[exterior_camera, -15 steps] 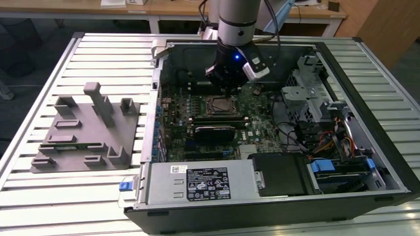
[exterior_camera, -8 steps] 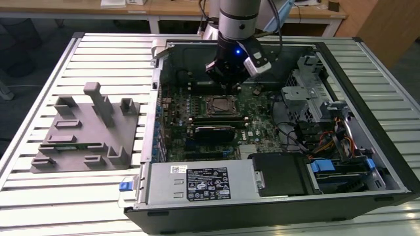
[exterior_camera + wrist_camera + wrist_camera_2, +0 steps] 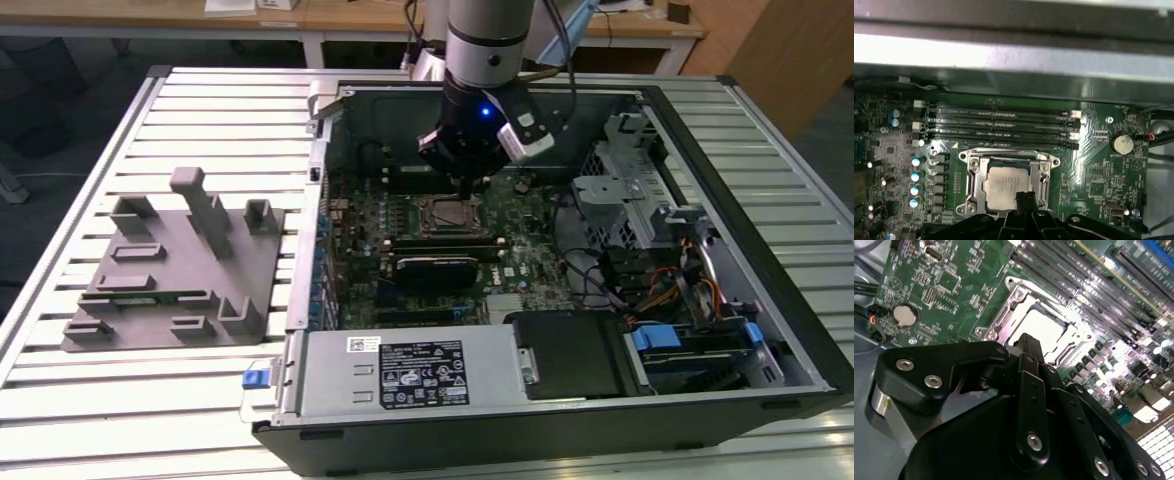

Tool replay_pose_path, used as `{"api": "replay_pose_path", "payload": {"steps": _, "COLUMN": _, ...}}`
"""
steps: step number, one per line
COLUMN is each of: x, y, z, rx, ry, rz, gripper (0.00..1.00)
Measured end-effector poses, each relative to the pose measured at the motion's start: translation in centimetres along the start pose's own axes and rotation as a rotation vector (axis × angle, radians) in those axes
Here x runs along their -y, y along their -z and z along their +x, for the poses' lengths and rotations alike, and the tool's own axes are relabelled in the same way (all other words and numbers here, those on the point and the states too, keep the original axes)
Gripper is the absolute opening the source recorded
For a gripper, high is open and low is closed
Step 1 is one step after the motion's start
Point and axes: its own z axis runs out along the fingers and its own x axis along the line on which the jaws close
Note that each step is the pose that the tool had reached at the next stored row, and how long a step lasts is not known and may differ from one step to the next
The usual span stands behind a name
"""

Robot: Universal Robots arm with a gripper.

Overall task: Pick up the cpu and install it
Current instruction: 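Install the second cpu locking lever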

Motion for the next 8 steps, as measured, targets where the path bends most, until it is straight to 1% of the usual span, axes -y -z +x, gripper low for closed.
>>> {"api": "replay_pose_path", "payload": {"steps": 3, "x": 0.65, "y": 0.00, "z": 0.03, "rx": -0.0001, "ry": 0.000, "rz": 0.0001, "gripper": 0.11}}
{"api": "replay_pose_path", "payload": {"steps": 8, "x": 0.91, "y": -0.01, "z": 0.04, "rx": 0.0000, "ry": 0.000, "rz": 0.0000, "gripper": 0.11}}
